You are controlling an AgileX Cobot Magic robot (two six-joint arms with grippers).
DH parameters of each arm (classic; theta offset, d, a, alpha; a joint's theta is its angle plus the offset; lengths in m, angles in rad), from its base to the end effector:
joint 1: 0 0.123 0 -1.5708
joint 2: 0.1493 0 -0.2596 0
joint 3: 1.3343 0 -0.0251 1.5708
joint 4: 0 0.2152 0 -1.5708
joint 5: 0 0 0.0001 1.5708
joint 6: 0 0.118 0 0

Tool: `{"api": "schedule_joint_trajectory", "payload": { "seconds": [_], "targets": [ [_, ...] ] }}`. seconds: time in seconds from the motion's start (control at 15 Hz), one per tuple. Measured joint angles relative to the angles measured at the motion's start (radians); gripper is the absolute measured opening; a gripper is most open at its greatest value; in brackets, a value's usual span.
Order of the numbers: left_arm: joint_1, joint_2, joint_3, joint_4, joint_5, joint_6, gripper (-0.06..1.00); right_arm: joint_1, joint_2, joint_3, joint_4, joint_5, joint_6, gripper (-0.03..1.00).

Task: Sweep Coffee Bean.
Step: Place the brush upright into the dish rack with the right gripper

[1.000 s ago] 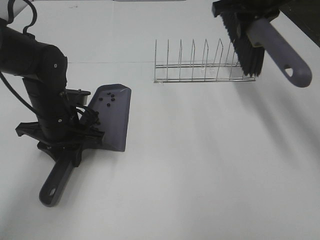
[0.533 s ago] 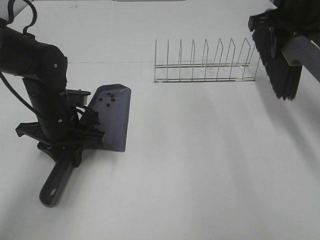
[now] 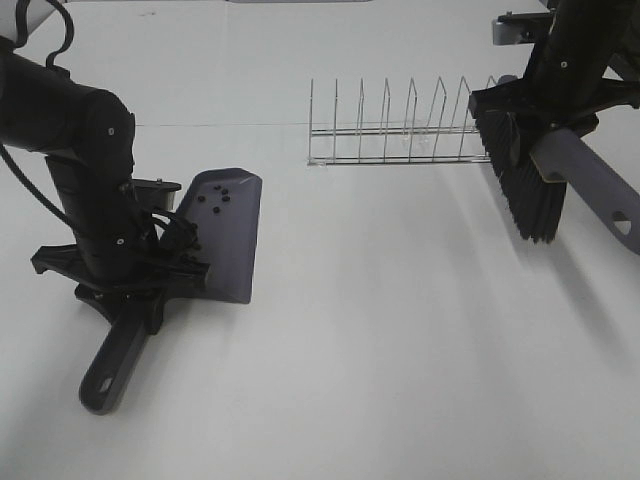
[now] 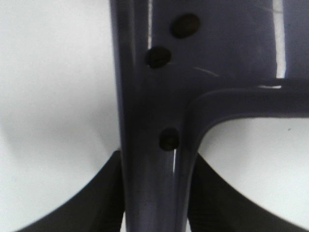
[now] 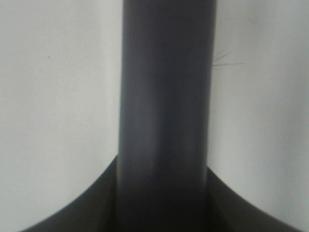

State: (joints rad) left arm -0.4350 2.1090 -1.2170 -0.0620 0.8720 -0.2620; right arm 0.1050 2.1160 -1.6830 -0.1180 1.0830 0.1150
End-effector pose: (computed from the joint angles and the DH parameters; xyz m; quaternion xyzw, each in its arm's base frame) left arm 0.2874 -0.1397 0.0687 -0.0651 -0.9962 0.0032 0.0575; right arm 0.3931 0.0291 0.1570 -0.0189 0.9959 -0.0458 0.0763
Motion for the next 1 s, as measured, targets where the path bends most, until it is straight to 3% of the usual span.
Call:
{"api": "schedule_joint_trajectory", "payload": {
  "seconds": [0.4, 1.0],
  "targets": [
    [0.0, 0.0, 0.0, -0.001, 0.0, 0.0, 0.32, 0.001, 0.103, -0.084, -0.014, -0.018, 0.0, 0.26],
    [0.0, 0.0, 0.0, -0.001, 0.0, 0.0, 0.32, 0.001, 0.357, -0.509, -0.031, 0.068, -0.003, 0.26]
  ]
}}
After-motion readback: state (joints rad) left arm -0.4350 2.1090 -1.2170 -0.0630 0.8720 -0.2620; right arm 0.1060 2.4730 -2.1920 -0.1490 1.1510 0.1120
